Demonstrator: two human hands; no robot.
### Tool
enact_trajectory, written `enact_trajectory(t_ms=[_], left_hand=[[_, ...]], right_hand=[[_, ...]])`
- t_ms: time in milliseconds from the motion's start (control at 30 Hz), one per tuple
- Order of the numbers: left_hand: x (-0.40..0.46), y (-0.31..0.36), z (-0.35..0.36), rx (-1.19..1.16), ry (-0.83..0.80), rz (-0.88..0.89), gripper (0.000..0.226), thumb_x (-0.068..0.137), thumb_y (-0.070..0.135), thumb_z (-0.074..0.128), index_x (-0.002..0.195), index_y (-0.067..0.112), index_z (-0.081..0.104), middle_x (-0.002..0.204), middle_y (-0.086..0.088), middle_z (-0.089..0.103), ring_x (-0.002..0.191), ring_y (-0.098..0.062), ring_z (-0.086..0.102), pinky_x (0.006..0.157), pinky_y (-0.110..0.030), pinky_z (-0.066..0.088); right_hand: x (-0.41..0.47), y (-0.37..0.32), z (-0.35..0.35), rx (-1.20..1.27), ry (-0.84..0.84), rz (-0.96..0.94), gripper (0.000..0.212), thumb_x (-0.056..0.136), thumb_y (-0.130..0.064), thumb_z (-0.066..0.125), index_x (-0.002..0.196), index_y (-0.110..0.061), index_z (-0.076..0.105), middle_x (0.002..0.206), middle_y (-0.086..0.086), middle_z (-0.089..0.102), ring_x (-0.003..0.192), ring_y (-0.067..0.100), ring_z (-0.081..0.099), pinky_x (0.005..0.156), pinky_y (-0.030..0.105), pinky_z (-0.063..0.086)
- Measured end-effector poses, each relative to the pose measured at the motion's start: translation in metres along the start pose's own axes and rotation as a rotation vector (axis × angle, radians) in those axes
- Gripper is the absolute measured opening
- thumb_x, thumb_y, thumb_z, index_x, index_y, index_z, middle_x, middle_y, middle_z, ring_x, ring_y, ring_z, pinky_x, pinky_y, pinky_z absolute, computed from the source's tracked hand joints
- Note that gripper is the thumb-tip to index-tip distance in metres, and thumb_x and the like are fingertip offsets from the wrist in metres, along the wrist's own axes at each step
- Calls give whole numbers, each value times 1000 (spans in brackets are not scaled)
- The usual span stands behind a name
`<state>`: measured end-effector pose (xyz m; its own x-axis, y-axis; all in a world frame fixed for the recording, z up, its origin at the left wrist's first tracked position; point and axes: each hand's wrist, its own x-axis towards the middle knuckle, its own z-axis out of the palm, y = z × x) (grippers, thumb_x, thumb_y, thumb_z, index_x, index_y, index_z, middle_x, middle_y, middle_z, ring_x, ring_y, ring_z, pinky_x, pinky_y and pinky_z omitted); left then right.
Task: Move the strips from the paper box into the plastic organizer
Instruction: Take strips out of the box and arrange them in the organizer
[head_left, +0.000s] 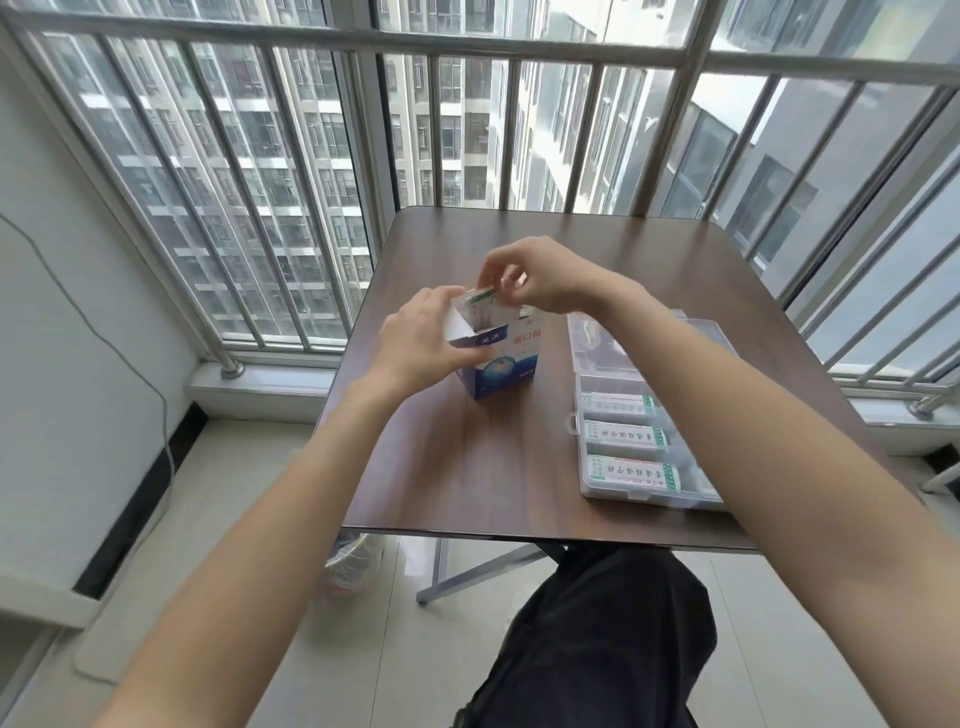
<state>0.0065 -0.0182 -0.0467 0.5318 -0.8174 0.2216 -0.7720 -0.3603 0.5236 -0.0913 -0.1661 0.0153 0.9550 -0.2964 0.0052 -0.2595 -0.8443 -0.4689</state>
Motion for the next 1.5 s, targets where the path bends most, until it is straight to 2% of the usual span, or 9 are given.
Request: enact_trajectory(t_ms=[200,333,467,633,833,967,1067,1267,1500], left_hand=[[1,-2,1,-6,-3,1,81,69,53,75,136,23,43,126,1,53,119,-18,49,95,-35,39],[1,-2,1,-10,-11,-1,80,69,54,75,135,23,43,124,2,54,117,-17,50,93,-34,39],[2,-3,2,-7,-15,3,80,69,53,75,135,22,43,124,2,54,118,-17,49,93,-34,39],[3,-3,2,-16,-24,7,81,69,54,75,136,22,42,125,2,53,119,-17,49,96,-36,40],[5,-5,2,-5,-25,0,84,67,58,74,135,21,42,126,3,53,119,-18,49,93,-35,40],[5,-5,3,-2,-27,4,79,66,59,74,129,22,46,120,3,54,114,-18,51,89,-34,41],[6,-5,3,-6,-27,11,80,67,59,74,132,24,44,121,3,54,114,-18,52,88,-33,40],[6,-5,3,-8,-22,9,83,67,58,74,136,23,42,126,3,52,117,-17,50,91,-33,39],[6,-4,1,13,-32,11,85,65,61,74,135,25,42,126,4,54,116,-17,51,93,-36,42]], right_hand=[[-2,4,2,172,-78,40,46,80,14,52,111,-17,65,105,4,63,90,13,58,73,24,48],[-4,1,1,0,-62,84,40,81,2,58,117,-14,63,107,3,66,96,18,60,83,33,54],[-2,-4,0,-166,-103,43,30,87,-7,55,114,-16,64,102,2,63,88,17,56,74,27,46],[4,-5,3,-267,-53,-27,19,96,-21,51,111,-15,61,110,5,62,92,17,51,77,29,40],[11,-4,4,-194,8,-33,19,92,-26,59,86,-11,49,81,-1,54,62,18,55,57,28,41],[8,-3,0,-44,41,-34,10,85,-10,67,86,-10,57,78,-8,57,70,19,60,61,23,50],[6,-4,-5,-21,-64,7,15,86,-9,65,98,-14,58,91,-3,62,75,16,62,60,23,53],[6,-7,-12,-195,-356,88,20,92,-29,56,106,-18,64,102,1,68,91,23,62,69,32,50],[4,-9,-19,-118,-402,74,30,85,-28,69,113,-20,64,109,-4,68,98,18,65,73,26,55]])
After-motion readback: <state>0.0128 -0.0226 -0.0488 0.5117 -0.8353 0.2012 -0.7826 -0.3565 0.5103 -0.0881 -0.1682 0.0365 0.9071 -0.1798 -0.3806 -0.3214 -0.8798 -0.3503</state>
